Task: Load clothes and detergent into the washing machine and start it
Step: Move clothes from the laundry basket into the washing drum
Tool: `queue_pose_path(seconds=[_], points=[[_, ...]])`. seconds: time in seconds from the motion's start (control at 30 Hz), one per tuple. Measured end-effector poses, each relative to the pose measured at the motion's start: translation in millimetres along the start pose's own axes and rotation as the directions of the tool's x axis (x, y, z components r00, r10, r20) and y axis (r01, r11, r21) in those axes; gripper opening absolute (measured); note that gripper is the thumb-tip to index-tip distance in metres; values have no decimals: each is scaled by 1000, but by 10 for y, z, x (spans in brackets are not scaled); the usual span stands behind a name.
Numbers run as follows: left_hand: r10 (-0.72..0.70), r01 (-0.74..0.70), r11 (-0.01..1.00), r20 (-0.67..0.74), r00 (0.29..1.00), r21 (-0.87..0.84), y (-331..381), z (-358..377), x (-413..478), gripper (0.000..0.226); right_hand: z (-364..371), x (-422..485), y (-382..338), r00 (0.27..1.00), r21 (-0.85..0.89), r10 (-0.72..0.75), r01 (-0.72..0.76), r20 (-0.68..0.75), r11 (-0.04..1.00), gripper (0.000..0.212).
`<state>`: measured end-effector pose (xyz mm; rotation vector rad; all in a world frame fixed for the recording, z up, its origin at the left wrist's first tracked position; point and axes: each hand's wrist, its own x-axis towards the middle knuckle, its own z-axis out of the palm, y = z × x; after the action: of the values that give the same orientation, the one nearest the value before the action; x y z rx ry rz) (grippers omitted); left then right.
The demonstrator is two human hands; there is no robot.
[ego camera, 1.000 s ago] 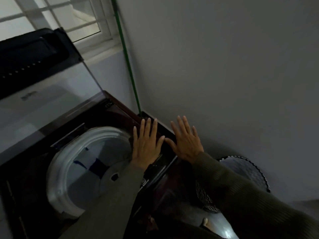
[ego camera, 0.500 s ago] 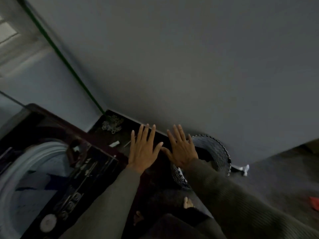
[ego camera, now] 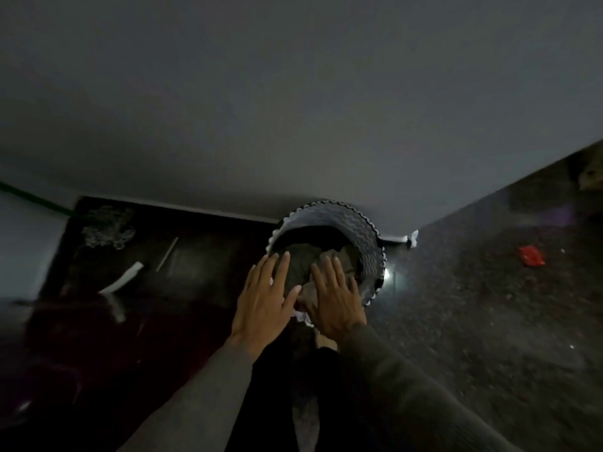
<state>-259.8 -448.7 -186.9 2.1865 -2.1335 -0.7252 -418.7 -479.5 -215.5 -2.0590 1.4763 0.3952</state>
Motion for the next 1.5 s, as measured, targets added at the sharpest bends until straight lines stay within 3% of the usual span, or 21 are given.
queue_pose_path(seconds=[0.13, 0.23, 0.33, 0.47, 0.53, 0.63, 0.8, 0.9, 1.03, 1.1, 1.17, 1.23, 1.3, 1.4, 1.5], points=[[-10, 25, 988, 96, 995, -151, -62, 775, 577, 71, 589, 400, 440, 989, 31, 114, -117, 91, 993, 76], [-92, 150, 956, 228, 969, -251, -111, 1404, 979, 65, 999, 804, 727, 978, 31, 156, -162, 138, 986, 84], [-167, 270, 939, 405, 899, -213, -195, 1943, 1308, 66, 1315, 1208, 932, 964, 52, 194, -207, 184, 977, 93], [-162, 321, 931, 589, 792, -175, -369, 2482, 1589, 67, 1677, 1698, 1143, 936, 69, 261, -284, 238, 956, 95], [-172, 407, 878, 629, 758, -250, -430, 2632, 1689, 66, 1838, 1891, 1203, 910, 68, 294, -327, 291, 943, 96], [-213, 599, 704, 690, 692, -383, -499, 2743, 1787, 60, 2036, 2064, 1249, 890, 79, 287, -334, 355, 939, 91], [-324, 764, 466, 717, 617, -446, -684, 2763, 1868, 55, 2094, 2125, 1279, 939, 263, 223, -291, 260, 920, 63], [-367, 788, 344, 699, 614, -511, -736, 2696, 1840, 43, 1973, 2067, 1255, 954, 292, 161, -234, 252, 928, 52], [-406, 746, 357, 626, 666, -562, -651, 2408, 1719, 40, 1769, 1849, 1174, 986, 392, 160, -165, 47, 905, 28], [-383, 730, 360, 621, 684, -581, -575, 2272, 1619, 48, 1627, 1672, 1093, 982, 420, 184, -149, -42, 895, 27], [-390, 746, 311, 637, 666, -589, -472, 2121, 1544, 68, 1445, 1491, 986, 957, 515, 266, -170, -117, 840, 27], [-402, 786, 148, 690, 603, -600, -374, 1978, 1492, 99, 1239, 1335, 873, 911, 611, 348, -147, -224, 778, 27], [-343, 768, -49, 733, 587, -638, -329, 1875, 1457, 115, 1040, 1198, 753, 876, 660, 364, -72, -316, 748, 27], [-187, 689, -216, 722, 666, -691, -284, 1567, 1397, 111, 808, 1029, 590, 868, 816, 409, -8, -281, 578, 25], [-122, 599, -259, 641, 758, -757, -287, 1230, 1325, 100, 525, 874, 449, 953, 950, 287, 3, -97, 313, 26]])
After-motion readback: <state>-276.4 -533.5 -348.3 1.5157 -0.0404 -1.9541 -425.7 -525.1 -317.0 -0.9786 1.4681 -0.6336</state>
